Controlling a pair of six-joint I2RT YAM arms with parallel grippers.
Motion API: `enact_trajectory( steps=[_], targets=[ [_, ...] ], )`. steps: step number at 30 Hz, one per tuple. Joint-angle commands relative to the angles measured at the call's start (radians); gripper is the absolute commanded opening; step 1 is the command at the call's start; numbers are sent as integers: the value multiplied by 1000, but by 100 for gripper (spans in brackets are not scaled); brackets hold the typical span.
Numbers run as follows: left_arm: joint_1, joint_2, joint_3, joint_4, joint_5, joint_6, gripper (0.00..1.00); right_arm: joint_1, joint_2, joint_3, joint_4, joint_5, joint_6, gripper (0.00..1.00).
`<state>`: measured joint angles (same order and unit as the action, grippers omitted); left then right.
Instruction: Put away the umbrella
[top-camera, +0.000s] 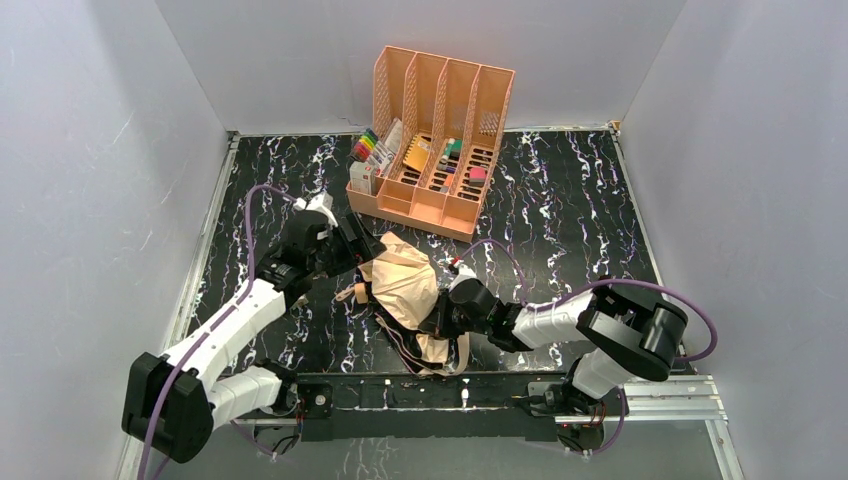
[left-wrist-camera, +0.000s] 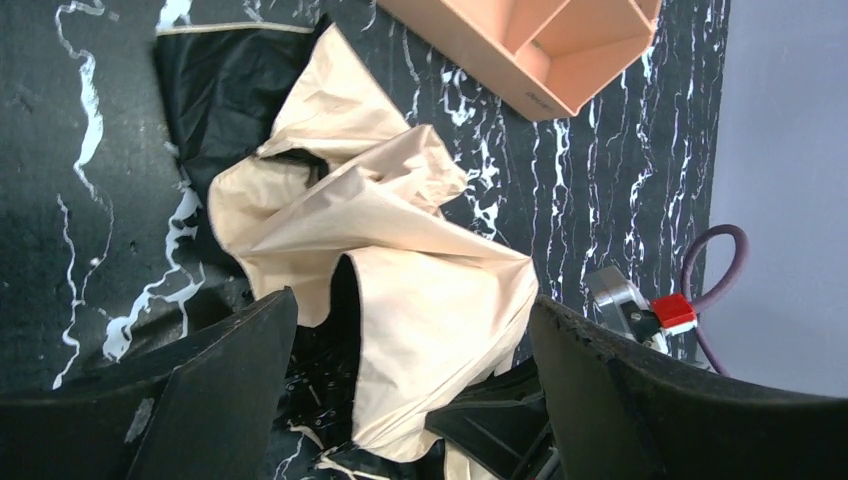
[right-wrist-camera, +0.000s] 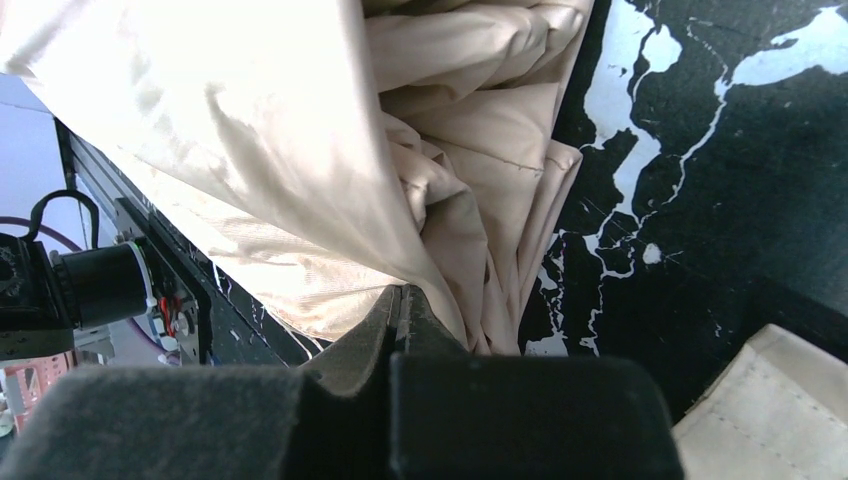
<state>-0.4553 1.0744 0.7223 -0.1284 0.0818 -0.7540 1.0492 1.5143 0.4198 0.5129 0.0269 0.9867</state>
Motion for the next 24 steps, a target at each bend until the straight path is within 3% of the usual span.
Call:
enact_trajectory(
  steps=[1,7,14,24],
  targets=[
    [84,4,-57,30,145,-43,83,-5,25,-56,-161,91,-23,0],
    [139,12,-133,114,236,-123,69,-5,30,-45,-170,106,-35,0],
    [148,33,-188,158,220,-151,54,-5,41,-24,-184,84,-48,0],
    [150,73,-198,146,161,-79,52,-5,63,6,-200,48,-79,0]
  ],
)
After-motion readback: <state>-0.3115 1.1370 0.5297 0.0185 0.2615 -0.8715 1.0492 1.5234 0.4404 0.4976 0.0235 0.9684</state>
